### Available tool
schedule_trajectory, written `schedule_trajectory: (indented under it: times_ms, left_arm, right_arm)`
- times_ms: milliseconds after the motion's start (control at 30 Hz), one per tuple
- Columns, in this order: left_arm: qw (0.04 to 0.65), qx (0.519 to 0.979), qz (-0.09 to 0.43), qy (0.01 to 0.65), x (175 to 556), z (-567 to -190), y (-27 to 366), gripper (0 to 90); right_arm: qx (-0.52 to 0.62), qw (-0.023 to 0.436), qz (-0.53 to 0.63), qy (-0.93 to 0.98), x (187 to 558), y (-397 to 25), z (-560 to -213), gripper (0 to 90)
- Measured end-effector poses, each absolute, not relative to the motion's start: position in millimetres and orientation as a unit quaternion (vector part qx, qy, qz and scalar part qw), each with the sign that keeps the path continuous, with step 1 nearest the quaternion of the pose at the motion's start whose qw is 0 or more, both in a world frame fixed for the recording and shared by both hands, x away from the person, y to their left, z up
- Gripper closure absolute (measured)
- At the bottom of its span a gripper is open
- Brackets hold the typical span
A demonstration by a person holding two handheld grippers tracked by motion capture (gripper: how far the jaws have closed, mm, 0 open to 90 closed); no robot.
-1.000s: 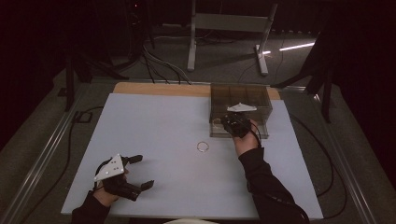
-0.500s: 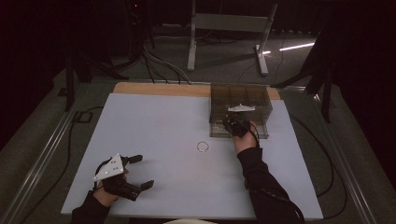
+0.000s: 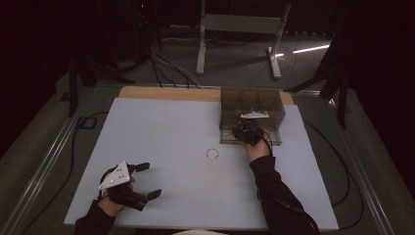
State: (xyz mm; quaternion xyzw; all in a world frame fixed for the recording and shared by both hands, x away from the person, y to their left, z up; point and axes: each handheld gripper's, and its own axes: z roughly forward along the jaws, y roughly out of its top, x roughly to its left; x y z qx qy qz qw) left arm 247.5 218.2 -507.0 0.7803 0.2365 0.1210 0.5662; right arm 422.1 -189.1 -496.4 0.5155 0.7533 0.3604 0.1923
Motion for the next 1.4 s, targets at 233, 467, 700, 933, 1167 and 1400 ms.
schedule_trajectory:
  times_ms: [233, 467, 700, 933, 1167, 1400]
  left_arm:
    - [0.564, 0.782, 0.123, 0.236, 247.2, -507.0, 218.4, 0.6]
    - [0.565, 0.781, 0.122, 0.236, 247.4, -506.9, 217.9, 0.6]
    - [0.566, 0.78, 0.121, 0.237, 247.4, -506.4, 218.0, 0.6]
    - [0.567, 0.78, 0.12, 0.237, 247.2, -506.3, 218.4, 0.6]
    - [0.565, 0.781, 0.122, 0.236, 246.9, -506.4, 218.0, 0.6]
    - [0.564, 0.782, 0.121, 0.235, 247.3, -506.4, 217.8, 0.6]
  right_arm:
    - [0.501, 0.182, 0.376, 0.758, 414.9, -183.1, -489.8, 51.9]
    - [0.476, 0.156, 0.397, 0.769, 401.5, -171.3, -477.8, 26.4]
    - [0.448, 0.135, 0.412, 0.782, 389.6, -161.6, -469.8, 14.4]
    - [0.429, 0.126, 0.421, 0.789, 377.3, -152.9, -466.2, 9.9]
    - [0.411, 0.11, 0.42, 0.802, 365.9, -144.7, -471.8, 8.9]
    - [0.403, 0.099, 0.413, 0.81, 358.8, -137.4, -486.2, 14.1]
